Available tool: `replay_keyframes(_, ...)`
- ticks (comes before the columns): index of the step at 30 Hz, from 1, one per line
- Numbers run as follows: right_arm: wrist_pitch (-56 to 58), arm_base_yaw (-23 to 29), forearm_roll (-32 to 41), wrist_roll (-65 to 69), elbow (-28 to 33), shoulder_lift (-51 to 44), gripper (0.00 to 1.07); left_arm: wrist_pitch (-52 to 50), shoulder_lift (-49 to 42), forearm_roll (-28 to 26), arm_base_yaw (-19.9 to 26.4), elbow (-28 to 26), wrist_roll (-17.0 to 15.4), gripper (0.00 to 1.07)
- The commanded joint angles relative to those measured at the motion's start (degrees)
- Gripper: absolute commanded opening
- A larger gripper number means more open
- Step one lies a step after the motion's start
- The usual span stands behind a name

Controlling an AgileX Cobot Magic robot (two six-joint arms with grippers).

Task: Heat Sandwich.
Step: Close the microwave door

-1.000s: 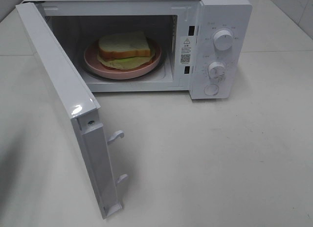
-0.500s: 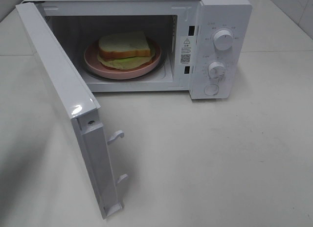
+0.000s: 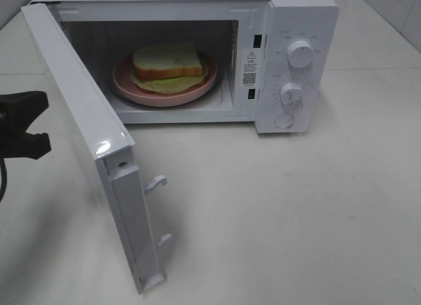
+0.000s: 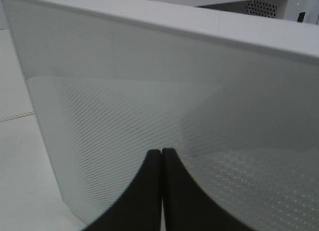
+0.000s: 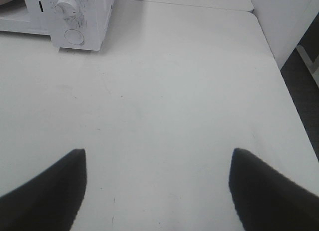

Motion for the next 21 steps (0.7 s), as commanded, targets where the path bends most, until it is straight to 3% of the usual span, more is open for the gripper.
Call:
replay_keyframes(1, -0.5, -0.2, 0.1, 0.6, 0.1, -1.5, 0.76, -1.3, 2.1, -5.2, -3.5, -1.7, 2.8, 0.00)
replay_keyframes(3, -0.5, -0.2, 0.1, 0.6, 0.1, -1.5, 0.76, -1.3, 4.0, -10.4, -7.0, -3.0, 5.9, 0.00)
replay_keyframes(8, -0.5, -0.2, 0.1, 0.6, 0.1, -1.5, 0.76, -1.2, 7.4, -18.4, -12.8, -5.7, 10.1, 0.00)
replay_keyframes(12, -0.5, -0.2, 0.1, 0.6, 0.1, -1.5, 0.76, -1.1, 10.3, -22.6, -16.0, -8.9, 11.5, 0.00)
replay_keyframes(21, -0.5, -0.2, 0.1, 0.6, 0.1, -1.5, 0.76, -0.6, 16.1, -25.9, -20.2, -16.6, 11.6, 0.00)
